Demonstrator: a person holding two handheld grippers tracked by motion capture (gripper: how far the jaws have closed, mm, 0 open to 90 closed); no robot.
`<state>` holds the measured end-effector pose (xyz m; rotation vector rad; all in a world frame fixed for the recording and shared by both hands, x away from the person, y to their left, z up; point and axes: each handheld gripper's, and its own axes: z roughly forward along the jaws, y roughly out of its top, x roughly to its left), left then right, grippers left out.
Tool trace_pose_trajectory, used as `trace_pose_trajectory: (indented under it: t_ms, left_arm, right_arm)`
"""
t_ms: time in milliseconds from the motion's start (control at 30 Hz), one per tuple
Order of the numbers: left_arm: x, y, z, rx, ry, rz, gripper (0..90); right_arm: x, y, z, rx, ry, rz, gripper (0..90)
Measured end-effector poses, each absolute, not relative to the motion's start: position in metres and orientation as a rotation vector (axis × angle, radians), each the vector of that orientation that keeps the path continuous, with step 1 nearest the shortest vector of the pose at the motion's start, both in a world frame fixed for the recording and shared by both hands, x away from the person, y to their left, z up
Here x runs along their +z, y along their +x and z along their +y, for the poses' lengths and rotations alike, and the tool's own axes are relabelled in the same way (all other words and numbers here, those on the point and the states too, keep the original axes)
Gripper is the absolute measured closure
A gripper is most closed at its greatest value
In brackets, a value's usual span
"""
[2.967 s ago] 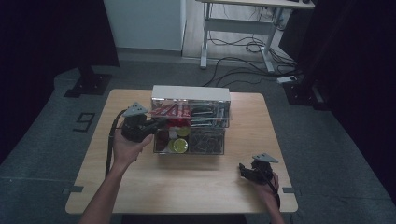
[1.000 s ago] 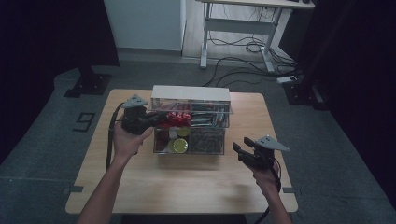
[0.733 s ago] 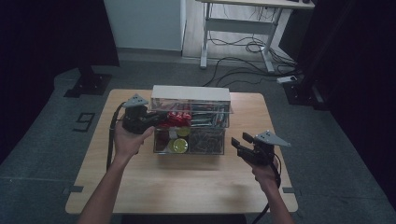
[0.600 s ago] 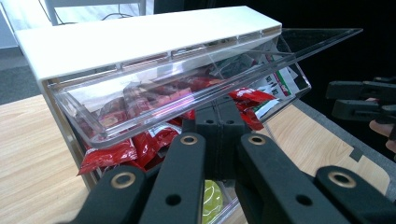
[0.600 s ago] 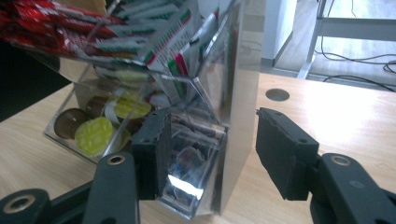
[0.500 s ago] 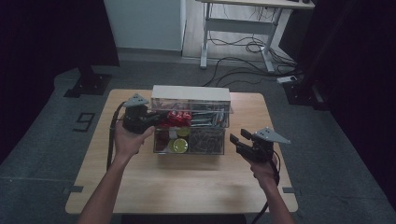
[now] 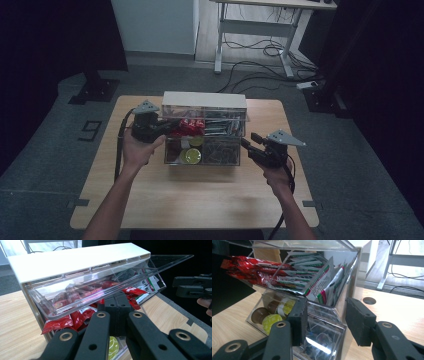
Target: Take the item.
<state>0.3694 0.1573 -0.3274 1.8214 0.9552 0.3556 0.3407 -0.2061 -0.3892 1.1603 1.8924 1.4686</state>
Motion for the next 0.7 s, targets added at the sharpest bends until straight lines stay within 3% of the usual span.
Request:
trace_pose_trajectory:
  t_ms: [700]
  left_arm:
    - [-0.327,0.372,0.150,0.341,1.821,0.941,90.0]
  right_arm:
    - [-0.370,0.363,-0.189,1.510,1.094,1.913,52.5]
